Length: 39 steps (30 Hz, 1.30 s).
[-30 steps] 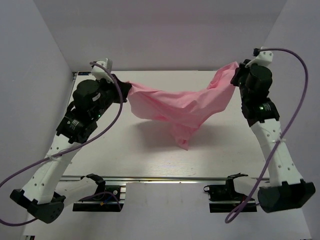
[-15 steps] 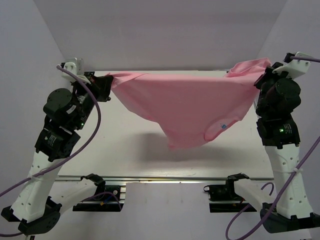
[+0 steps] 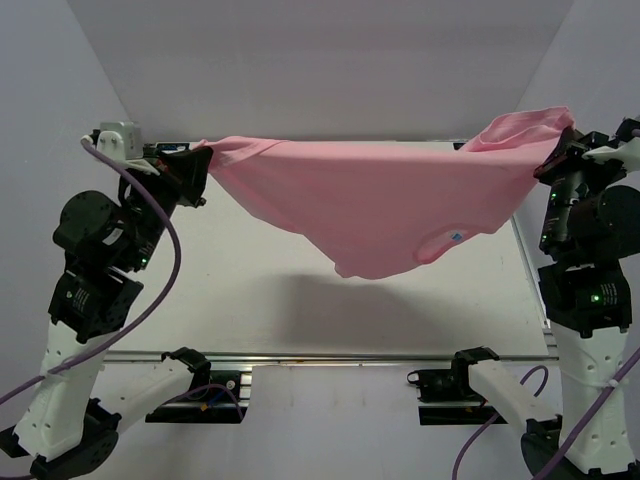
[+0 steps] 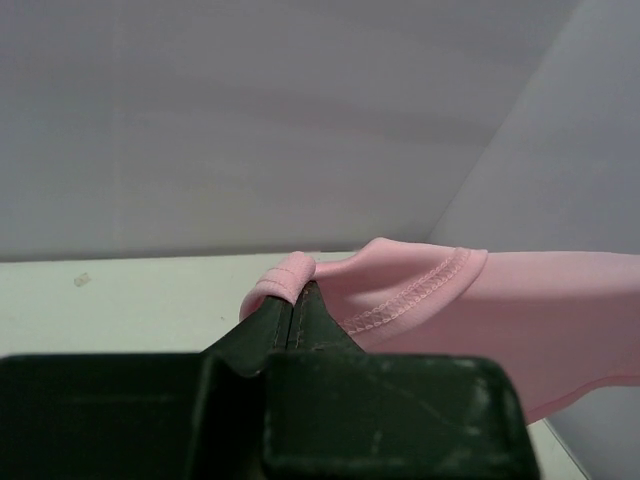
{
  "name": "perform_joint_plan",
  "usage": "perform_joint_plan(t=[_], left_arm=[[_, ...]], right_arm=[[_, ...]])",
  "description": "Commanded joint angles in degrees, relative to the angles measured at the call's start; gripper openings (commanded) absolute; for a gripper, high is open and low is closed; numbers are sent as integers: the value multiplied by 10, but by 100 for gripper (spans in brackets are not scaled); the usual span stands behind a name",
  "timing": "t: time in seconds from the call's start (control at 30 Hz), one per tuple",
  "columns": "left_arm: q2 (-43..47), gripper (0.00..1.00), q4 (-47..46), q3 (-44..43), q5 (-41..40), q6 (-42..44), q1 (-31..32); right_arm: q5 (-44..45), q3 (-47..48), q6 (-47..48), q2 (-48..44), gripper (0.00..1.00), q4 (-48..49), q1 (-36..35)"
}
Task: Fold and stack the t-shirts
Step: Flatten out the tshirt
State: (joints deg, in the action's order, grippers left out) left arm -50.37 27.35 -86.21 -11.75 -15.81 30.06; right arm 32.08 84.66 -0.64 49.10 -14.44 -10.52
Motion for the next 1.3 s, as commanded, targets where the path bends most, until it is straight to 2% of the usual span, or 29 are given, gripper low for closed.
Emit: perform_joint_plan(t=[0.0,0.23,0.37,0.5,0.53,0.63,0.73,0.83,0.9,1.03,1.17,1.27], left_arm=[[27,0,-24,-29,12,25,-4],[48,0,-40,-18,37,25,-4],[14,0,-40,-1,5,19,-4],[-31,0,-51,70,-91,10,-4],[-54,0,-51,85,-148,4,-4],[-102,0,-43,124,-204,-20,-4],[-168,0,-43,151,-204,-47,-4],[-237,0,-90,195,-190,-59,-9],[-254,0,-114,195,-182,-59,-14],[-358,0,-127,160,-176,-52,-33],[-479,0,-100,74,-162,-52,-48],[-517,0,-108,31,-149,-47,-62]], right_arm=[[-23,31,-6,-17,0,3,2],[-51,21,-12,-33,0,1,2],[-40,-2,-15,-4,0,5,2],[-37,-53,-34,27,0,15,2],[-34,-64,-37,33,0,15,2],[-16,-117,-45,73,0,35,2],[-12,-173,-44,124,0,69,3],[-27,-208,-36,197,0,114,5],[-30,-197,-35,248,0,115,6],[-32,-136,-18,367,0,122,13],[-29,-86,-10,461,0,117,22],[-16,-55,-11,510,0,115,28]])
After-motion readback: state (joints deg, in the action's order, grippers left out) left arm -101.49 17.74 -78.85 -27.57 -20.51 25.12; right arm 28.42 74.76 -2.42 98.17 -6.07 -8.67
